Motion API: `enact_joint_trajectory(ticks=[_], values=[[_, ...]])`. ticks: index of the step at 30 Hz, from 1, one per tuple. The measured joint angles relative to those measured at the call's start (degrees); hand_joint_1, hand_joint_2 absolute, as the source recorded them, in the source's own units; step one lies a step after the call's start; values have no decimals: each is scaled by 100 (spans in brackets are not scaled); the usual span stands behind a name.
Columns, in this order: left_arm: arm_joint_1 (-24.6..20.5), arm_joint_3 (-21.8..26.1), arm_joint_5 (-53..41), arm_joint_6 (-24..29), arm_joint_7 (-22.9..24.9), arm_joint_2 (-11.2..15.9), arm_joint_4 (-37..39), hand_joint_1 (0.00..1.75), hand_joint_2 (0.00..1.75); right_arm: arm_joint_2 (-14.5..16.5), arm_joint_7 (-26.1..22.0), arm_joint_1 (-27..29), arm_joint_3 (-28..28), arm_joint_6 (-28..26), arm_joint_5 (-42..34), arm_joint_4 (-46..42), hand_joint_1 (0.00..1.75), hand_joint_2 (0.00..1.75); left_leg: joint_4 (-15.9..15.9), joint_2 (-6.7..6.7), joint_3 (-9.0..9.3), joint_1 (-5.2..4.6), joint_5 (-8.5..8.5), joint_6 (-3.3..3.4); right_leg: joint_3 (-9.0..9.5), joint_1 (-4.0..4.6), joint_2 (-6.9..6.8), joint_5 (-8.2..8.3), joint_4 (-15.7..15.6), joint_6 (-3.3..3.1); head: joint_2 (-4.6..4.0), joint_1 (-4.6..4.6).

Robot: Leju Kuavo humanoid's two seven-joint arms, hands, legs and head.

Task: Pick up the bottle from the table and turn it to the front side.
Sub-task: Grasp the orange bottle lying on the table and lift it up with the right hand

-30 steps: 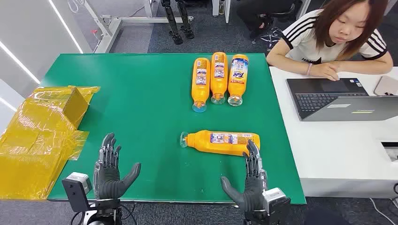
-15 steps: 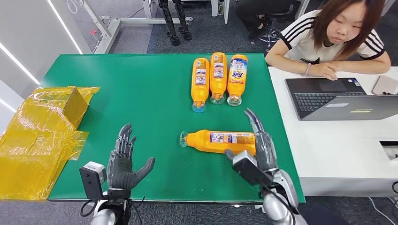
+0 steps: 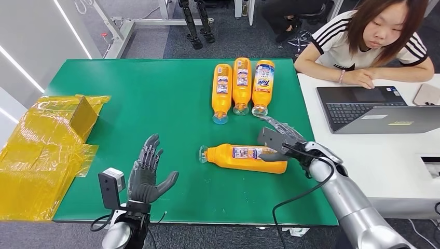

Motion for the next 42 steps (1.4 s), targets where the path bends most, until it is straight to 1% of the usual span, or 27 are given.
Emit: enact_joint_trajectory(ticks=[4,8,10,15,20,25,32,36,42], values=[[-91,-9,110,-88,46,23,109,0,175,-261,-22,-226,317,580,-366,345,0,175,0,2,-1,-1,0,1,-1,0,2,1,0,0,0,1],[-111,-14,212,-187,162,25,156,0,175,-363,-106,-506,636,1052,-795,704,0,175,1,2,1,-1,0,1,0,0,3,1,0,0,0,0],[-112,-15,247,-232,210,23,159,0,175,-375,-113,-623,761,1181,-931,828,0,175,1,3,2,0,1,0,0,0,3,1,1,0,0,-1],[-119,-15,306,-298,298,23,159,0,175,-370,-38,-934,1077,1175,-1026,1128,0,175,0,2,1,0,1,0,0,0,3,1,2,0,0,0],[-122,-15,361,-371,331,23,159,0,175,-300,-121,-1138,1379,1038,-1057,1377,0,175,0,2,1,0,1,0,0,0,2,1,2,0,0,1],[-121,-15,680,-641,439,23,160,0,175,-190,-145,-1296,1645,1036,-1014,1569,0,175,0,2,0,0,1,0,0,0,2,1,2,0,0,1],[-117,-14,1424,-1348,742,26,182,0,175,11,-131,-1621,2062,1356,-968,1881,0,175,0,2,1,0,1,0,0,0,2,1,3,0,0,1],[-118,-13,1575,-1541,848,28,219,0,175,58,-113,-1771,2277,1555,-976,2000,0,175,0,0,1,0,1,0,0,0,0,1,3,0,0,0],[-180,-13,1746,-1747,1032,25,312,0,175,58,15,-2020,2680,1897,-761,2121,0,175,1,2,1,-1,1,0,0,0,3,2,2,0,0,1]])
